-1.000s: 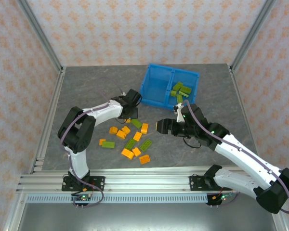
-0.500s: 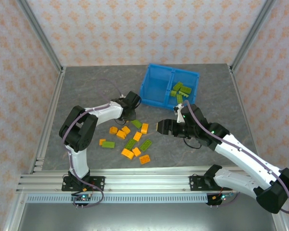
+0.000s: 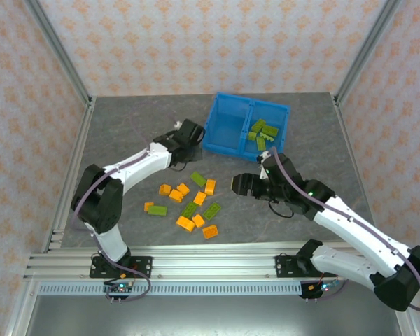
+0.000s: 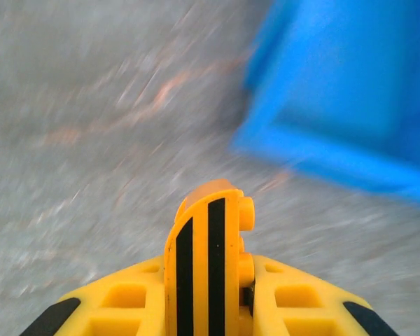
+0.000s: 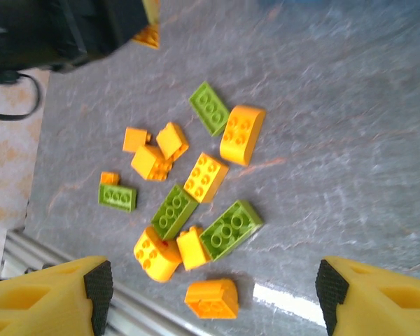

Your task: Sort the legos into containers by color

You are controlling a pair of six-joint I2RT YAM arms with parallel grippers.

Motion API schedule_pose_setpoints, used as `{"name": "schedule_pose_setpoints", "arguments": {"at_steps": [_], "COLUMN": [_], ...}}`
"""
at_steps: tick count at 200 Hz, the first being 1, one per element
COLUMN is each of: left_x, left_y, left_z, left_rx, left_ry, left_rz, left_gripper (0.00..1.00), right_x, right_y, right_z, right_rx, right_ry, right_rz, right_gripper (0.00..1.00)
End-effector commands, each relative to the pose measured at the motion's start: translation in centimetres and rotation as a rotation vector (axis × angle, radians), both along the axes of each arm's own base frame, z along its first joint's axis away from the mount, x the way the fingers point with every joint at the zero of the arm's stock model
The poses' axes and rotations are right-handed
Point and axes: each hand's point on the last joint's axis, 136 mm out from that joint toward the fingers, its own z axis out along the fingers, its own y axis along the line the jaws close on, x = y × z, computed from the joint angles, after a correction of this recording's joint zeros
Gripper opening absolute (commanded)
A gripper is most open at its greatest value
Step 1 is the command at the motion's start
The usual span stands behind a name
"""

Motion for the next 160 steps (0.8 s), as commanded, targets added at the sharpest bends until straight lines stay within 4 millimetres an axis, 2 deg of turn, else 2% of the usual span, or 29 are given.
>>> {"name": "schedule_pose_setpoints", "arguments": {"at_steps": [1,32,36,66,77,99,113,129,160], "left_x": [2.1,6.4,7.1,10.3,11.0,12.0,12.4,12.6,11.6], "left_y": [-2.6,-5.4,-5.9,-8.6,-9.4,-10.2,-10.3,-10.4,-10.6], "left_z": [5.1,7.5,6.4,5.2,3.9,2.1,1.9,2.7,6.6], "left_rx": [-0.007,0.030,0.044,0.052,0.057,0.083,0.097,0.091,0.058], "left_ry": [-0.133,-0.237,-0.226,-0.221,-0.195,-0.170,-0.168,-0.180,-0.224], "left_rz": [-0.063,-0.103,-0.112,-0.158,-0.172,-0.182,-0.180,-0.183,-0.203], "left_gripper": [0.18,0.17,0.17,0.18,0.19,0.23,0.28,0.38,0.55], "right_x": [1.8,2.2,2.1,1.8,1.7,1.4,1.2,1.0,1.0], "right_y": [-1.8,-2.8,-2.8,-3.2,-3.3,-3.3,-3.3,-3.3,-3.5], "right_z": [4.0,5.4,5.6,6.1,6.3,6.9,7.2,7.5,7.5], "right_rx": [0.037,0.071,0.072,0.073,0.078,0.098,0.113,0.128,0.124], "right_ry": [-0.148,-0.202,-0.205,-0.204,-0.200,-0.201,-0.201,-0.200,-0.199], "right_rz": [-0.140,-0.203,-0.204,-0.209,-0.212,-0.209,-0.206,-0.204,-0.213], "right_gripper": [0.78,0.78,0.78,0.78,0.78,0.78,0.78,0.78,0.78]}}
